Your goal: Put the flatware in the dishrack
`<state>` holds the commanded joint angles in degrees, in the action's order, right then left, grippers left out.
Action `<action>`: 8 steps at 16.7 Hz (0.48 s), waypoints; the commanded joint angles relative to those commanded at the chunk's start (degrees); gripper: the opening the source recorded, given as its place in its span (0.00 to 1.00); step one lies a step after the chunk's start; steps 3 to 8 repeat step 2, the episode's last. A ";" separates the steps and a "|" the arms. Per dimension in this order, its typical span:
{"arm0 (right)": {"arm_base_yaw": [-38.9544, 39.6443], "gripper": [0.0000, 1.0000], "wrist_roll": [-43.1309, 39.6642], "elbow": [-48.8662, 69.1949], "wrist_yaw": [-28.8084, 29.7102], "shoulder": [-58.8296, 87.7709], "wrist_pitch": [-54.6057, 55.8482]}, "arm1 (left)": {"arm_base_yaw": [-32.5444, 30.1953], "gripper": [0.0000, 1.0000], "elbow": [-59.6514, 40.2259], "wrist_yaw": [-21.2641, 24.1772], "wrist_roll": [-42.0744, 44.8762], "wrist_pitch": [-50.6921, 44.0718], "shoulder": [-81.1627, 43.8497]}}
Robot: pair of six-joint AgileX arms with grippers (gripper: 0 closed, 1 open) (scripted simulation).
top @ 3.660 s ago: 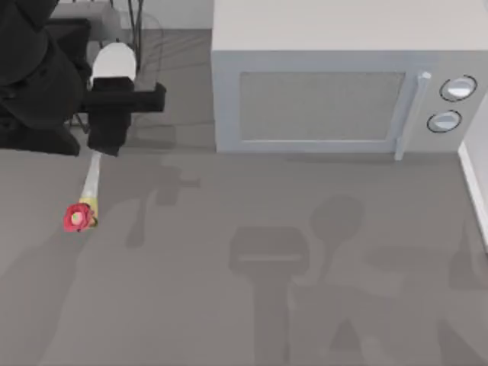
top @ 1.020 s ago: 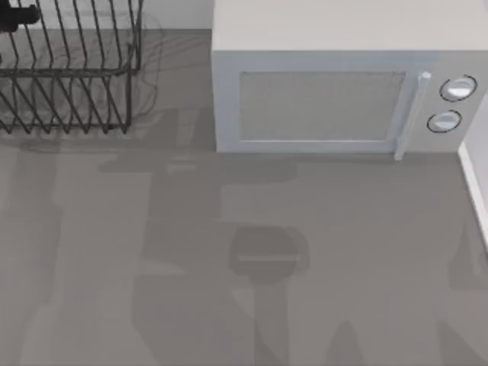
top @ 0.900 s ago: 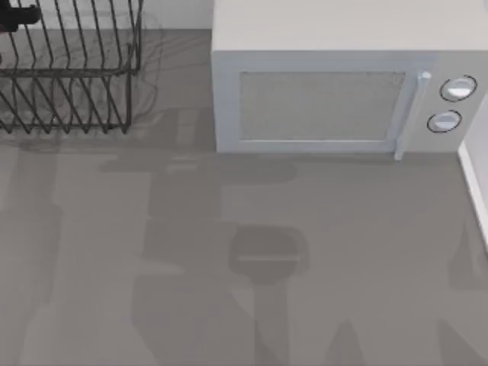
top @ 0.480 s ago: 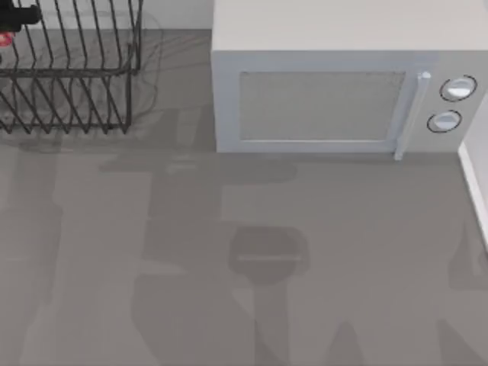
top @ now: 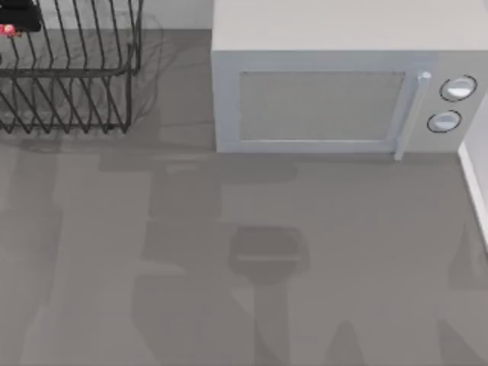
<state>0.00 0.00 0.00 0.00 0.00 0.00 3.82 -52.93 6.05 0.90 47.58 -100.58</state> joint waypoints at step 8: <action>0.00 1.00 0.00 0.00 0.00 0.00 0.00 | 0.00 1.00 0.00 0.00 0.00 0.00 0.00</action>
